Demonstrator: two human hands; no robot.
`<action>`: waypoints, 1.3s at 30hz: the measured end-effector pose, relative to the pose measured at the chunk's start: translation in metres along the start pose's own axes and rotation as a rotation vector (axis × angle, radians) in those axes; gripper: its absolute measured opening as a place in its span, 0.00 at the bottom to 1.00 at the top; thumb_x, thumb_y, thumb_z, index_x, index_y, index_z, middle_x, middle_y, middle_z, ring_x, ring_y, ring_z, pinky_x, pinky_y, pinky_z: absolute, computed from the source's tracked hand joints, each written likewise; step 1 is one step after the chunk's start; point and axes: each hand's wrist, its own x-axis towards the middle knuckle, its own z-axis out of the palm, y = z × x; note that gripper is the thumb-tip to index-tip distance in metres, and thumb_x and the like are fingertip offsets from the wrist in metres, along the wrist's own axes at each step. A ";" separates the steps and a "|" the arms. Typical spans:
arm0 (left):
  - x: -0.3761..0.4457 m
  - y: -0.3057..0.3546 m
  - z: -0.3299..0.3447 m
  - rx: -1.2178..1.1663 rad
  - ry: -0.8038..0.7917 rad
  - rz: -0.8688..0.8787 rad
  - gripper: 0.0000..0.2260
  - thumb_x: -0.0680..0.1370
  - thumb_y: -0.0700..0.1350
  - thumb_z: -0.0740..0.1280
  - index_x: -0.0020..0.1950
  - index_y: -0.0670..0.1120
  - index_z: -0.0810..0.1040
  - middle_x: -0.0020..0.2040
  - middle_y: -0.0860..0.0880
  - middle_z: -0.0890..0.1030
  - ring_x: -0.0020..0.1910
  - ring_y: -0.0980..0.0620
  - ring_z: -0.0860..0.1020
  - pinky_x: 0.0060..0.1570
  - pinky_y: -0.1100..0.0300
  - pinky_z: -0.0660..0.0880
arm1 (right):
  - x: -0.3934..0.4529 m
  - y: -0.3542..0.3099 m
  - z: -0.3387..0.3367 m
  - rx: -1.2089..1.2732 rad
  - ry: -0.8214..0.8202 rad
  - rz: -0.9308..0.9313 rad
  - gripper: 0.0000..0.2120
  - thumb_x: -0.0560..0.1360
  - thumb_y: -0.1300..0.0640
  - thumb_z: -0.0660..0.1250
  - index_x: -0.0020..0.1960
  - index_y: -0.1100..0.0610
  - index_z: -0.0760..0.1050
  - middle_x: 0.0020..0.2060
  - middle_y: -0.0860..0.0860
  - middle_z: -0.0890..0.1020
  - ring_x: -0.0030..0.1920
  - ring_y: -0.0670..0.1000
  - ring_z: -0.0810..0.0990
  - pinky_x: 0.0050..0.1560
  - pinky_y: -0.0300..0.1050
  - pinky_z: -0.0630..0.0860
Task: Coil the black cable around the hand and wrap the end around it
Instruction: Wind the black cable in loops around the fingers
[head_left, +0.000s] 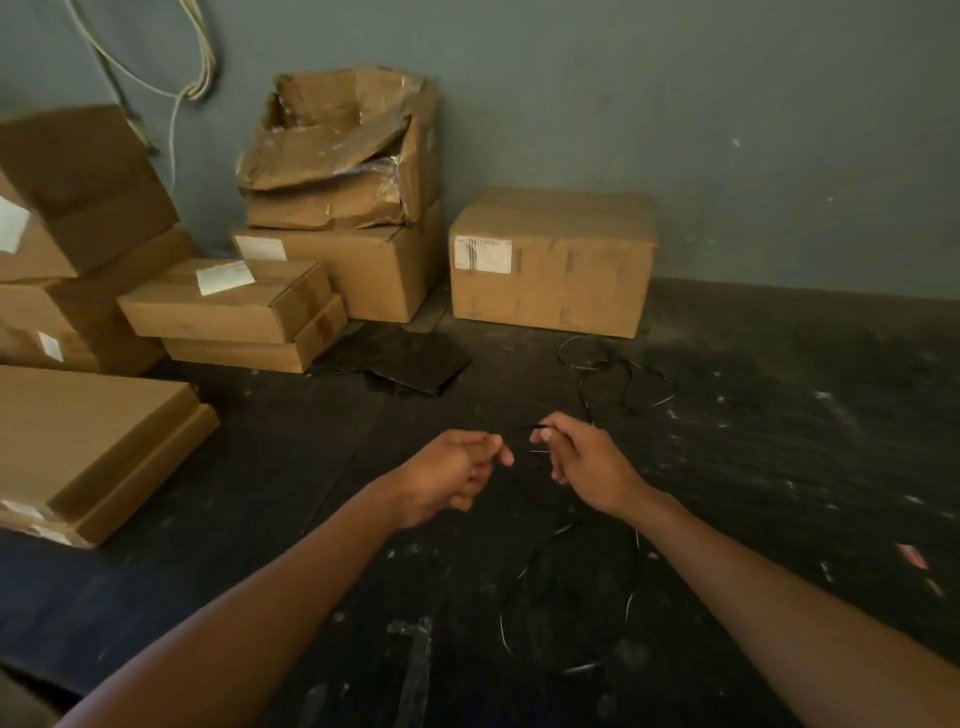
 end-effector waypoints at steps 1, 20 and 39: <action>-0.002 0.008 0.001 -0.107 -0.054 -0.025 0.14 0.84 0.50 0.56 0.50 0.44 0.76 0.31 0.51 0.62 0.28 0.55 0.59 0.30 0.61 0.57 | 0.004 -0.005 -0.008 0.008 0.039 -0.018 0.10 0.83 0.53 0.54 0.52 0.52 0.74 0.33 0.52 0.76 0.34 0.51 0.78 0.37 0.52 0.80; -0.022 0.134 0.025 -0.675 -0.447 0.274 0.14 0.82 0.48 0.58 0.57 0.44 0.80 0.43 0.46 0.85 0.45 0.49 0.84 0.63 0.36 0.72 | 0.027 -0.049 -0.060 0.036 0.254 -0.231 0.15 0.79 0.44 0.57 0.54 0.52 0.78 0.44 0.51 0.84 0.44 0.53 0.83 0.47 0.61 0.79; 0.028 0.156 -0.040 -0.251 -0.141 0.341 0.19 0.81 0.61 0.54 0.72 0.66 0.66 0.71 0.47 0.74 0.71 0.33 0.68 0.62 0.19 0.46 | -0.015 -0.107 -0.083 -0.368 -0.084 -0.314 0.10 0.80 0.47 0.59 0.50 0.49 0.78 0.33 0.45 0.78 0.32 0.43 0.75 0.35 0.36 0.70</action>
